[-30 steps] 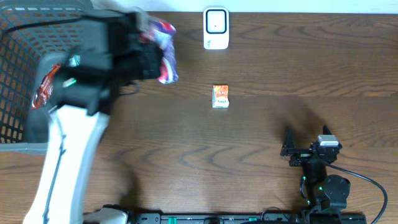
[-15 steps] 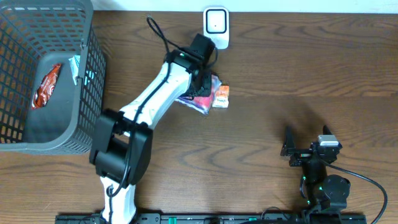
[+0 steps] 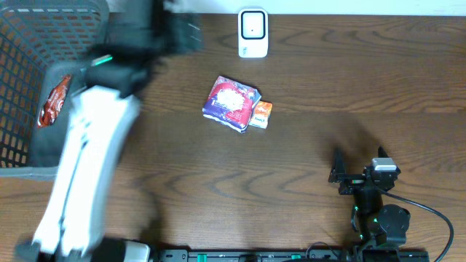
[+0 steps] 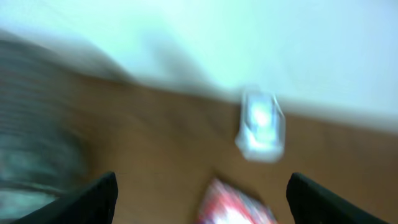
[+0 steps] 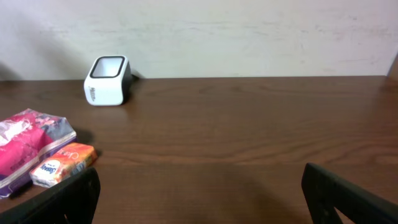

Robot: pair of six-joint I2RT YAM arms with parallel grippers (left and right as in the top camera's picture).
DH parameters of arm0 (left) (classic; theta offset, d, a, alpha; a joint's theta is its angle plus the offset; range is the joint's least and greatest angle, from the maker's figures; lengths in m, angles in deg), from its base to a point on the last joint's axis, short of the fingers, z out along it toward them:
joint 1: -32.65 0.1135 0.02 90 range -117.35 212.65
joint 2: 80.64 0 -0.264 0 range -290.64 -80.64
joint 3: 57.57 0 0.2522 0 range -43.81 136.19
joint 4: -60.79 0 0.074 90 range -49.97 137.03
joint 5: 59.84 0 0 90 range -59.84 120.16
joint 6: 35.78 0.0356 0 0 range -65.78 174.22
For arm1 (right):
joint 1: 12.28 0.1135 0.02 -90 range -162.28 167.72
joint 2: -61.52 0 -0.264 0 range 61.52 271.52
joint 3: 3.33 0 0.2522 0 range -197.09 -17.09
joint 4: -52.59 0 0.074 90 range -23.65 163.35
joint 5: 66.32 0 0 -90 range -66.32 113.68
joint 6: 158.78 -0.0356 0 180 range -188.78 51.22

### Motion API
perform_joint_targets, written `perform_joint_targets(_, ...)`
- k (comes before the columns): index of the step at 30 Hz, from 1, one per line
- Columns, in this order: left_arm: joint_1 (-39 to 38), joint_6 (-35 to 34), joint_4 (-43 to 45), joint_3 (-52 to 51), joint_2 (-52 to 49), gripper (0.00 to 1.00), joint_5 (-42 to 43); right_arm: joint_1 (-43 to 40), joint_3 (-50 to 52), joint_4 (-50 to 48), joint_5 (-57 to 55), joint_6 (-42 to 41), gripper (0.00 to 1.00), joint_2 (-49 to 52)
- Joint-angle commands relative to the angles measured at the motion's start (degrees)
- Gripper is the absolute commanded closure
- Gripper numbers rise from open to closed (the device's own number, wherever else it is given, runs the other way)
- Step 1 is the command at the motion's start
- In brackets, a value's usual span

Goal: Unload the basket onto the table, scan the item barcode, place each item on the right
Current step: 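Carry the pink-purple bag out and release it beside the orange packet, then reach the left gripper into the basket and grasp the red-orange bar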

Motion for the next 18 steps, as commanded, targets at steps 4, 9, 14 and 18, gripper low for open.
perform_joint_targets(4,20.11,2.64,-3.15,0.09,4.17,0.13,-12.37,-0.13,0.09,0.17,-0.28,0.83,0.01,-0.24)
perform_joint_targets(9,33.48,-0.83,-5.95,-2.43,0.09,0.13,-11.61,-0.13,0.09,0.17,-0.28,0.83,0.01,-0.24)
perform_joint_targets(14,37.77,8.96,-3.67,-2.78,-7.76,0.13,-1.18,-0.13,0.09,0.17,-0.28,0.83,0.01,-0.24)
perform_joint_targets(18,37.79,13.88,-3.45,-2.78,-14.36,0.14,-1.36,-0.13,0.09,0.17,-0.28,0.83,0.01,-0.24)
